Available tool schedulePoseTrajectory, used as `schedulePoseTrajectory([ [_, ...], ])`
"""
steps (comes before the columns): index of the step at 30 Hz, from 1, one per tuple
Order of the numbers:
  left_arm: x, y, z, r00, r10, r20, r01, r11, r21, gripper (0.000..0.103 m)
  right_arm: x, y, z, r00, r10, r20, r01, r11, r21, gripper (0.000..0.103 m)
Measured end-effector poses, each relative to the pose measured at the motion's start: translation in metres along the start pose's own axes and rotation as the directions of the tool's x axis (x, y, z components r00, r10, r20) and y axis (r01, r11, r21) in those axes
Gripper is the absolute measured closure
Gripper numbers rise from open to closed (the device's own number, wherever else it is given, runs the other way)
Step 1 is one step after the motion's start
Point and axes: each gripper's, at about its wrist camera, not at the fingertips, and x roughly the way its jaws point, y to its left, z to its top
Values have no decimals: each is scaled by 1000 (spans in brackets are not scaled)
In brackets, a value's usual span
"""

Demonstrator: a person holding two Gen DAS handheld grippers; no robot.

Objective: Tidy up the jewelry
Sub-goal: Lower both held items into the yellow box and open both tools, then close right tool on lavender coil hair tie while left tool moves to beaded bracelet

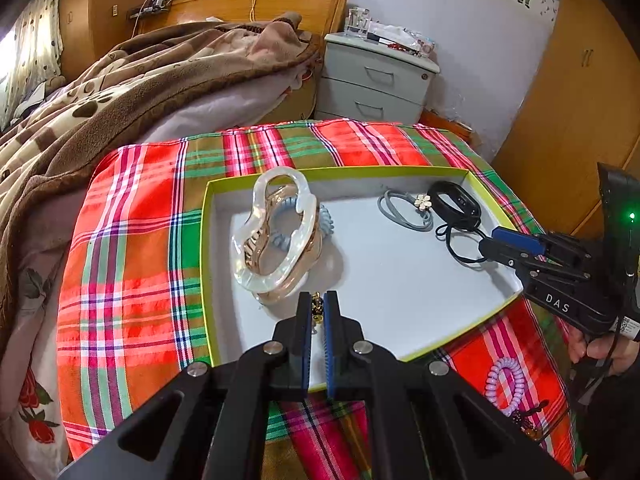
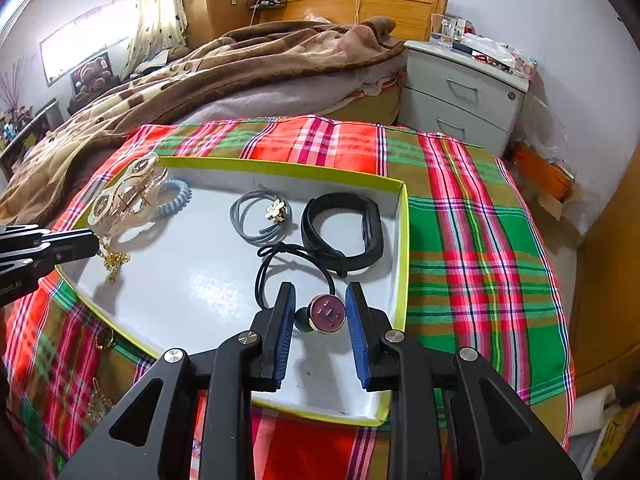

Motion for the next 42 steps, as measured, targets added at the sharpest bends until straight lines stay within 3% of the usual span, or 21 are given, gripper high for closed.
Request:
schedulePoseTrajectory([
  [8,1,2,-1,1000,3,-13,-3,1000,-19,94,-3,1,0,1000,-3,9,3,1000,10,76],
  [11,1,3,-1,1000,6,-16,-6,1000,-26,79,-6,0,0,1000,-3,12,3,1000,16,74],
  [15,-4,2,-3,1000,10,-5,-10,1000,-24,77,-11,-1,0,1000,-2,29,1,1000,31,65],
  [26,-36,-9,-9,998,11,55,-9,1000,-28,67,-42,3,-5,996,-1,93,-4,999,49,64],
  [36,-70,-18,-34,994,-36,107,42,997,-57,63,-85,16,-40,988,63,145,-73,995,66,59],
  [40,-76,-20,-47,993,-57,108,64,996,-61,63,-94,21,-59,984,114,134,-124,990,63,59],
  [42,-78,-22,-54,993,-64,104,70,996,-62,63,-93,20,-66,987,103,126,-113,991,72,59],
])
